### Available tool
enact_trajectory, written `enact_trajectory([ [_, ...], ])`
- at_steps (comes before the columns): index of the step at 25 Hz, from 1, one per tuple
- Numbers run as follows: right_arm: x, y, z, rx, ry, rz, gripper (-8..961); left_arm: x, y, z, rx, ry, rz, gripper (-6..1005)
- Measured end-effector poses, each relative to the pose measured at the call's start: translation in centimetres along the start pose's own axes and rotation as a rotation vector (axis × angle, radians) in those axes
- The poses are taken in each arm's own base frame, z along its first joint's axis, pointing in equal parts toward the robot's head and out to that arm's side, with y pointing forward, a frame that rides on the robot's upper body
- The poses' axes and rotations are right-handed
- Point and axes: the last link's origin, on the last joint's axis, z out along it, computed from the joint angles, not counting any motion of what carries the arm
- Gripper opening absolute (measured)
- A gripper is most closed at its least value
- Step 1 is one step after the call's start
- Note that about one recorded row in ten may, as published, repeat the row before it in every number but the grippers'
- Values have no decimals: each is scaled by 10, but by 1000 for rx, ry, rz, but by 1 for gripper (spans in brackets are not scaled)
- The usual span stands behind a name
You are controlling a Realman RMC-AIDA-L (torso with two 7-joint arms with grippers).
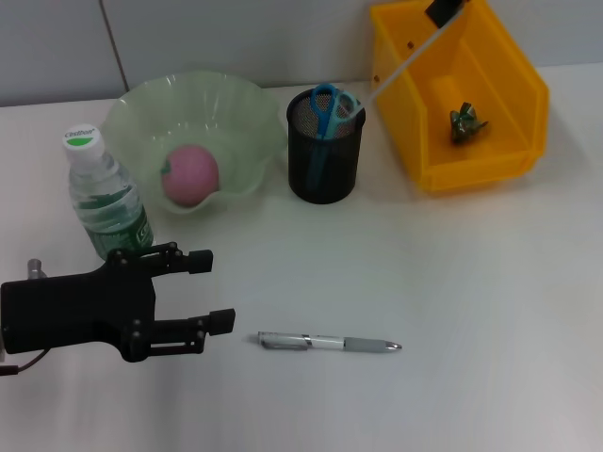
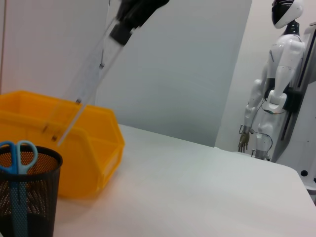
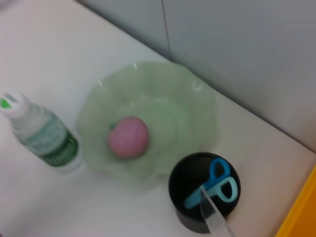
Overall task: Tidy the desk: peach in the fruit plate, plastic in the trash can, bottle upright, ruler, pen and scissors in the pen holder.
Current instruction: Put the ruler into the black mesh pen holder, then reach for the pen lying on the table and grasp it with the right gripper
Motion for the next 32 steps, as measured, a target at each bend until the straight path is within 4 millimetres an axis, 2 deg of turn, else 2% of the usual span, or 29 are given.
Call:
enact_trajectory([
  [10,-21,17,40,63,38,-60,9,-3,2,2,-4,5,-8,799],
  [17,-21,20,64,67,66,-57,10,-4,2,3,-9,9,-10,799],
  [25,-20,23,80,64,64,-54,10,-4,3,3,-12,10,-10,799],
  [32,-20,25,85,70,37,-52,153,-3,4,3,-20,13,-8,799],
])
